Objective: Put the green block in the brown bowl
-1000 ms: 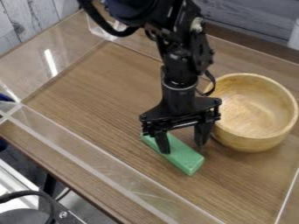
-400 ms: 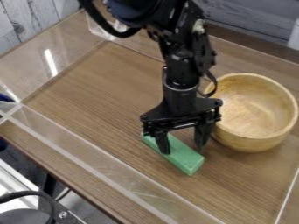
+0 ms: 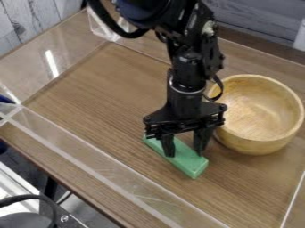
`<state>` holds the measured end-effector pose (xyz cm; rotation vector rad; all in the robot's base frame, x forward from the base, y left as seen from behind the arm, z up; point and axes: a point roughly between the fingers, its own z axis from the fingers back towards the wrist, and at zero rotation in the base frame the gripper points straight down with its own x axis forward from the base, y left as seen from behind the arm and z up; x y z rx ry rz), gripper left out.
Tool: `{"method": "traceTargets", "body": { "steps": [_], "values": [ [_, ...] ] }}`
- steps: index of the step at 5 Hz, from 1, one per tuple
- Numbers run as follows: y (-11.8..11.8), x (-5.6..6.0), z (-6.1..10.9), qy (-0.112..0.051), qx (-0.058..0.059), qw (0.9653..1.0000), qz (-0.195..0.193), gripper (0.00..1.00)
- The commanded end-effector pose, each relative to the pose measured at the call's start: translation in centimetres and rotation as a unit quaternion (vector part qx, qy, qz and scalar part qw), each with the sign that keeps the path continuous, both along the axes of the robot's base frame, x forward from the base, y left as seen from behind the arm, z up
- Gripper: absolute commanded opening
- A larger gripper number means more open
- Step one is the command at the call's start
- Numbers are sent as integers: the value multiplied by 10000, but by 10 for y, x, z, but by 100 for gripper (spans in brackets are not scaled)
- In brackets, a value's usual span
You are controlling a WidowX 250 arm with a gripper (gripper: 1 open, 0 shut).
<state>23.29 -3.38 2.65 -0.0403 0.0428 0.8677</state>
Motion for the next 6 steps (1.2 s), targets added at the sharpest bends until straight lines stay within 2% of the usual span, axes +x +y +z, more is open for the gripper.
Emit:
{"method": "traceTargets", "body": {
  "steps": [1,3,6],
  "values": [
    [1,-4,-8,136,16,9999,-10,0],
    [0,0,6,116,-18,9997,-194,0],
    [-3,8,34,31,-143,9985,-524,0]
  ]
}}
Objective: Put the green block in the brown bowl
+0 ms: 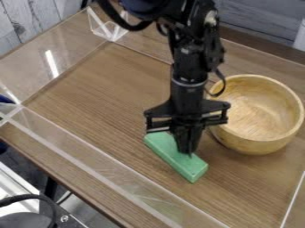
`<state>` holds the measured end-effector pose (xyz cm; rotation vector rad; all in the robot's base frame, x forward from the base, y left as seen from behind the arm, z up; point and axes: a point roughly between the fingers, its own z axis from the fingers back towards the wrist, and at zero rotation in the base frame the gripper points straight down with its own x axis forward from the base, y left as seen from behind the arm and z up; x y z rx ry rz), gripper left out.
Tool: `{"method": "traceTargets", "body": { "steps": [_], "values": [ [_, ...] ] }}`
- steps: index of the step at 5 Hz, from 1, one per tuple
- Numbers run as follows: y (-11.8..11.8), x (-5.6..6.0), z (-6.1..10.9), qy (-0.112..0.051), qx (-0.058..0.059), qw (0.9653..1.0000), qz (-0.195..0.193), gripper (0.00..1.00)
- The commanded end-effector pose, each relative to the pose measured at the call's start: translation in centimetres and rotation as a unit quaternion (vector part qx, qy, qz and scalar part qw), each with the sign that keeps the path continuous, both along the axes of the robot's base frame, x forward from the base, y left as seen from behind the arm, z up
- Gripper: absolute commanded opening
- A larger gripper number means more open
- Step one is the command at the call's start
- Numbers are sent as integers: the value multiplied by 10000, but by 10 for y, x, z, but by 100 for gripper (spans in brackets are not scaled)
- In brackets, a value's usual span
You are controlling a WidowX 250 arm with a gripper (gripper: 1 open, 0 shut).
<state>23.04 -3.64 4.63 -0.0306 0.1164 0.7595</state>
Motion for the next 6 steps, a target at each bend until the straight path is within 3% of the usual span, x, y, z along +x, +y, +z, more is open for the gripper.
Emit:
{"method": "traceTargets", "body": {
  "steps": [1,2,3,4,6],
  "values": [
    [-3,20,36,-403,-159,9990,-80,0],
    [-9,37,55,-501,-235,9982,-235,0],
    [-6,27,40,-529,-232,9983,6,100],
    [-3,19,26,-549,-217,9981,155,100],
    [-2,17,8,-554,-188,9975,395,100]
  ]
}}
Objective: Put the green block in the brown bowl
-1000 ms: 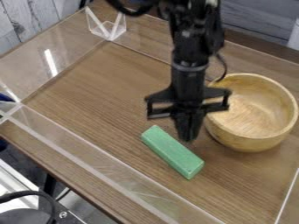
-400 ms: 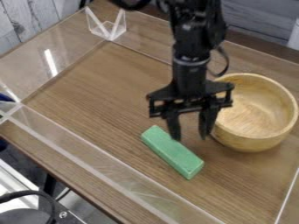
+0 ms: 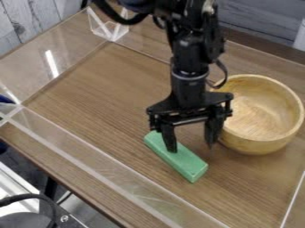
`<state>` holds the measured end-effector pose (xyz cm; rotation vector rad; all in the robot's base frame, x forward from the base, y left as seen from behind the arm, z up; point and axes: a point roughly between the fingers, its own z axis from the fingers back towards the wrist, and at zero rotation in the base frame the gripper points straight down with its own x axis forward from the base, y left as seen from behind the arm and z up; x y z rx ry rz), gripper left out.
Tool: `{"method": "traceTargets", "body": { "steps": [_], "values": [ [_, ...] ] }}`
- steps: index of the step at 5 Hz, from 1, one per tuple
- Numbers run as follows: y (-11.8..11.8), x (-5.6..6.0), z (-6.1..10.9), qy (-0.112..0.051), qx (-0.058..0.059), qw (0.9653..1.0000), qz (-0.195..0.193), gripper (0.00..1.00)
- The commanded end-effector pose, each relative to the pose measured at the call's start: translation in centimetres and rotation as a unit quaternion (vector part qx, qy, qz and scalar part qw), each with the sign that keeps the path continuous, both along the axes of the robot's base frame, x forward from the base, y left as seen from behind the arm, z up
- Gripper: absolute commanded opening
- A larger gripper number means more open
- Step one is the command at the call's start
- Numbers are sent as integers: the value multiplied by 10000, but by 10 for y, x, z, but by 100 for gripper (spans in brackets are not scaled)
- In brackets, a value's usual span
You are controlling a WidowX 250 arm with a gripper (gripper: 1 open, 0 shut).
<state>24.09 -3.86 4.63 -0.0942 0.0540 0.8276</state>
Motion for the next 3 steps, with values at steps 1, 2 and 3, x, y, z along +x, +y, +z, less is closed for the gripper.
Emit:
{"method": "traceTargets", "body": {
  "steps": [1,2,3],
  "values": [
    [2,5,-1,-164,-16,9997,203,100],
    [1,5,-10,-155,8,9995,267,100],
    [1,5,-16,-141,28,9994,302,100]
  ]
}}
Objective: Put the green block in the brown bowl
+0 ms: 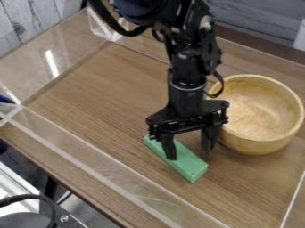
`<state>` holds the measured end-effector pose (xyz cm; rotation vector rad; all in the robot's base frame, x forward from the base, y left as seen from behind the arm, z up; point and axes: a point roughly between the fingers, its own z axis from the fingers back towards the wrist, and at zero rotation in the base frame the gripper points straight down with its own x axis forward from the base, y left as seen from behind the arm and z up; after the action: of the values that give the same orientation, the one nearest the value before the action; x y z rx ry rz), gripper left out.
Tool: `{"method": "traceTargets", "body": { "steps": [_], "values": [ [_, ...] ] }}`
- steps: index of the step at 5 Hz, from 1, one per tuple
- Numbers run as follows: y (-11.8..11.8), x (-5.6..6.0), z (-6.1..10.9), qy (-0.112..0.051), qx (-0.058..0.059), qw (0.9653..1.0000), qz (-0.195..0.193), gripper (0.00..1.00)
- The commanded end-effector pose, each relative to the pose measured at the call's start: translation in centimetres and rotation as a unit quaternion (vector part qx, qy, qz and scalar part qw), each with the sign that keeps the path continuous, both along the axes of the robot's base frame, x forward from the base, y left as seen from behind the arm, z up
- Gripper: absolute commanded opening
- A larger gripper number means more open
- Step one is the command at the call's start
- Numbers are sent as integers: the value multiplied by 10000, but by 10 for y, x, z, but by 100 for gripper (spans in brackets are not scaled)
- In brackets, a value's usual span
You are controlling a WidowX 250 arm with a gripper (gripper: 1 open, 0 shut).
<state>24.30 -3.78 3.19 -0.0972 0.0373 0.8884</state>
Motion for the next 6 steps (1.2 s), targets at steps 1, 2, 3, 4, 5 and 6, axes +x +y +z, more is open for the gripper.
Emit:
{"method": "traceTargets", "body": {
  "steps": [1,2,3,4,5,6],
  "values": [
    [0,3,-7,-62,30,10000,34,100],
    [0,3,-14,-48,53,9999,83,100],
    [0,3,-21,-36,83,9998,149,100],
    [1,2,-26,-25,116,9997,211,100],
    [1,1,-31,-11,150,9995,278,100],
    [2,0,-36,4,188,9992,352,100]
  ]
}}
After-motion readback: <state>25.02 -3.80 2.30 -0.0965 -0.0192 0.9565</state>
